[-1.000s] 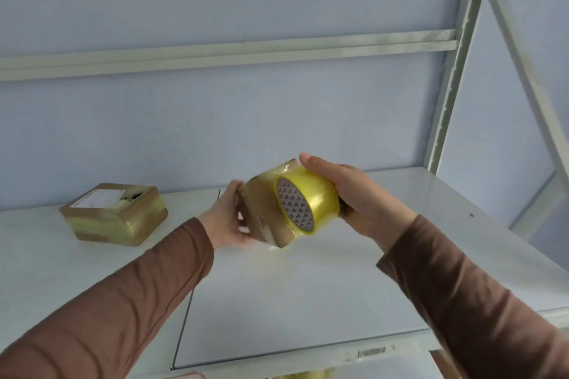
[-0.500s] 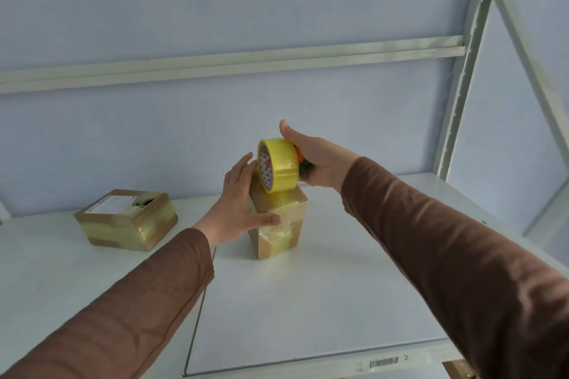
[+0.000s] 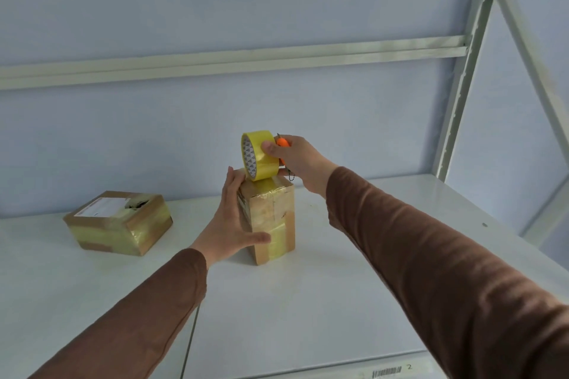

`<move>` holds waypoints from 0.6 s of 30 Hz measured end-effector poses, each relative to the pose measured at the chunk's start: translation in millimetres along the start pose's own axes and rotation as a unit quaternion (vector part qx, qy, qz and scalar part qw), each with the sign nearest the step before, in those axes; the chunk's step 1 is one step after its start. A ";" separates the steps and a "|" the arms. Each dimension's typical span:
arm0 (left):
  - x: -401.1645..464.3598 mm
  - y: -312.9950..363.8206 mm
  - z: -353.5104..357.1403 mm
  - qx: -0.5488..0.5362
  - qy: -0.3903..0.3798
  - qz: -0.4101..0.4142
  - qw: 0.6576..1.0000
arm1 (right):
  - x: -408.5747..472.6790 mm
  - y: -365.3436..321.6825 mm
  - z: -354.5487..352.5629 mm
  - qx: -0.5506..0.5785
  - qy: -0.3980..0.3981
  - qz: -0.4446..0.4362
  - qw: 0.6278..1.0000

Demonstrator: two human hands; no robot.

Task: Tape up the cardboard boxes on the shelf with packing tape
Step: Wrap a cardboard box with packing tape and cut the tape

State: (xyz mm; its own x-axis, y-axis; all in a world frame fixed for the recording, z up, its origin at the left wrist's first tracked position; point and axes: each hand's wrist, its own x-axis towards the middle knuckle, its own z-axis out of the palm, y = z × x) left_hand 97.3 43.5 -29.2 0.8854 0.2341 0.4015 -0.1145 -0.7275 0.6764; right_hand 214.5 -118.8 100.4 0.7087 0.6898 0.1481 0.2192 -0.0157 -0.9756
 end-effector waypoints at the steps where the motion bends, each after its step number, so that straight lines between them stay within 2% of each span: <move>1: 1.6 -1.9 2.6 0.031 0.006 -0.002 0.999 | 1.2 0.1 -0.7 -0.002 0.001 0.000 1.000; 4: 5.3 0.6 7.4 0.047 0.037 -0.002 0.998 | 3.6 2.6 0.7 -0.007 0.001 -0.003 1.000; 7: 5.7 3.4 6.0 0.038 0.029 -0.004 0.999 | 8.5 5.5 1.2 -0.012 0.010 -0.001 1.000; 9: -0.5 3.8 6.8 0.048 0.059 -0.006 0.997 | 11.2 6.2 0.4 -0.013 0.009 0.000 1.000; 11: -12.7 4.5 11.4 0.091 0.136 0.053 0.985 | 13.2 6.5 0.9 -0.014 -0.001 0.000 1.000; 13: -22.3 1.0 18.3 0.182 0.190 0.161 0.951 | 14.0 5.9 2.7 -0.018 -0.009 -0.003 1.000; 16: -23.3 -4.7 20.5 0.272 0.182 0.260 0.909 | 15.7 5.8 4.7 -0.021 -0.014 -0.007 1.000; 18: -18.0 -7.6 14.2 0.338 0.162 0.297 0.878 | 17.2 5.9 4.0 -0.022 -0.018 -0.006 1.000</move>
State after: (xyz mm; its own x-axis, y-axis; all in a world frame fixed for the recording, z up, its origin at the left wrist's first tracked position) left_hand 88.7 35.7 -50.3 0.5730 -0.2241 0.7883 -0.1226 -0.9745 -0.1879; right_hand 225.3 -104.2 96.5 0.6814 0.7156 0.1535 0.2576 -0.0382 -0.9655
